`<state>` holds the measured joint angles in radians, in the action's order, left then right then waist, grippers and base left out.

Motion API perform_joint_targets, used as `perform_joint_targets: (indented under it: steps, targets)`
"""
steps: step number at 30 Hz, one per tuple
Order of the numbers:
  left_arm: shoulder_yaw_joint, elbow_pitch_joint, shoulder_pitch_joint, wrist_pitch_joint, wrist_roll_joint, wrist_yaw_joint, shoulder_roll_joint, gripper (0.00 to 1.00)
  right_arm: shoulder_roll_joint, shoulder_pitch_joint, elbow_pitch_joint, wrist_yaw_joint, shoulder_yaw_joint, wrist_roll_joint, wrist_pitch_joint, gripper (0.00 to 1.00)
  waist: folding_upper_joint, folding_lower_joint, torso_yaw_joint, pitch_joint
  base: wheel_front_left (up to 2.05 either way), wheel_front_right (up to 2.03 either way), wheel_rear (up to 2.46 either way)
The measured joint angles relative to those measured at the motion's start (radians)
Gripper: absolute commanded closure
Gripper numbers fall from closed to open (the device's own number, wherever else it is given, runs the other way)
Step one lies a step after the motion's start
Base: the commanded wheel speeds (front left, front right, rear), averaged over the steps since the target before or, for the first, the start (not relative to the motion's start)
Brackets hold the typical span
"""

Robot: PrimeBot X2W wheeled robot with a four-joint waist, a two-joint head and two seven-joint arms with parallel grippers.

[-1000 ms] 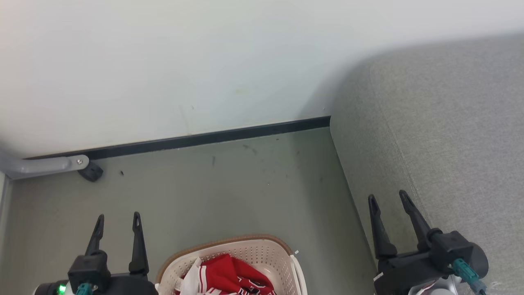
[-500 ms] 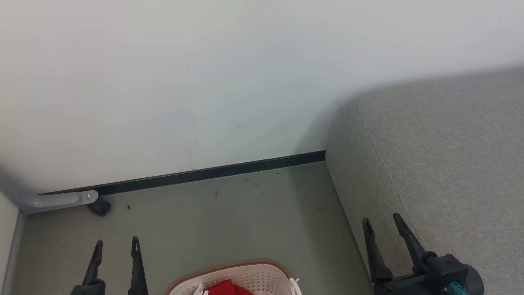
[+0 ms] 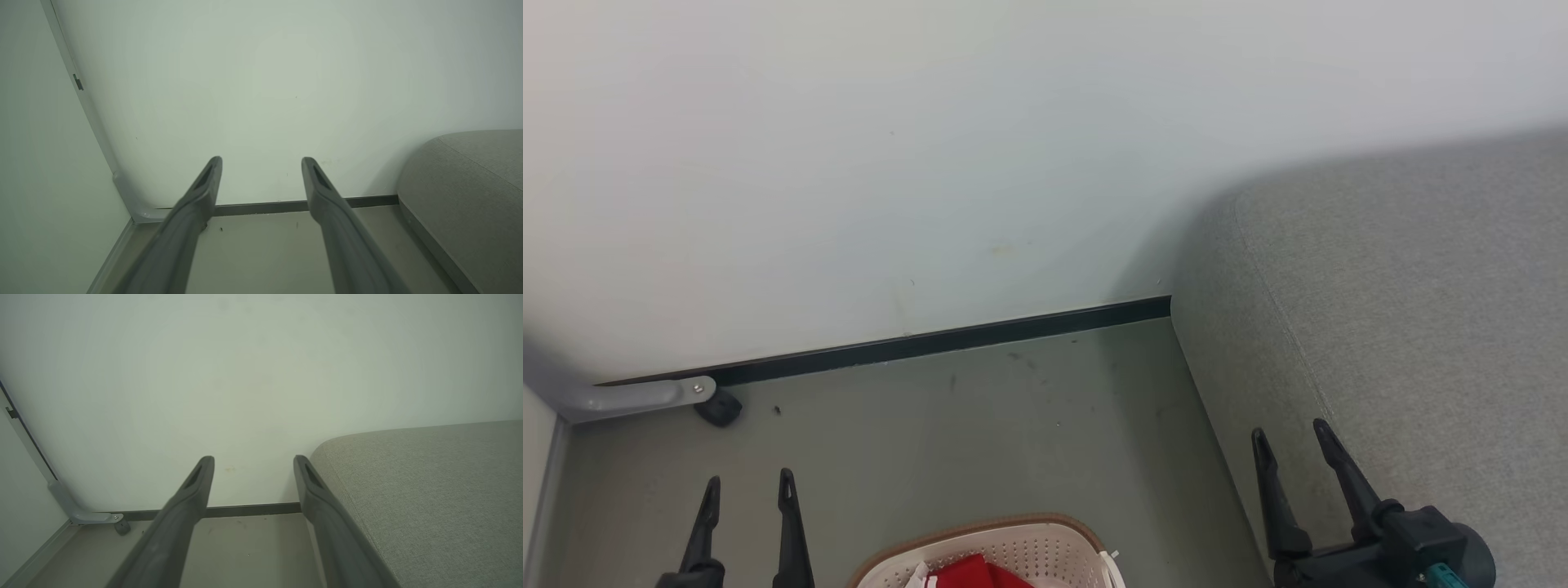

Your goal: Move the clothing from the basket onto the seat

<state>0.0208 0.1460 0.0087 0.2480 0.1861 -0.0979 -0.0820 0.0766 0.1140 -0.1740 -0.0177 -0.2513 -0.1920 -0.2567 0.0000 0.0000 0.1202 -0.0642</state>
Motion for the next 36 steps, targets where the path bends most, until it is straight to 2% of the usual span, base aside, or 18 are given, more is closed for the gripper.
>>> perform_joint_targets:
  steps: [23, 34, 36]
  targets:
    - [-0.004, -0.037, -0.006, -0.026, 0.0, -0.007, 0.006, 0.0, 0.005, 0.025, 0.02, 0.0, 0.007, 0.007, 0.0, 0.0, 0.0, 0.0, -0.054, -0.038, 0.0, 0.0, 0.0]
    - [0.023, -0.051, -0.073, -0.071, -0.023, -0.006, -0.033, 0.0, 0.007, 0.067, 0.075, 0.002, 0.01, 0.009, 0.0, 0.0, 0.0, 0.0, -0.045, -0.103, 0.0, 0.0, 0.0]
    - [0.03, -0.037, -0.092, -0.088, -0.03, 0.009, -0.042, 0.0, 0.01, 0.087, 0.089, 0.002, 0.016, 0.014, 0.0, 0.0, 0.0, 0.0001, -0.043, -0.124, 0.0, 0.0, 0.0]
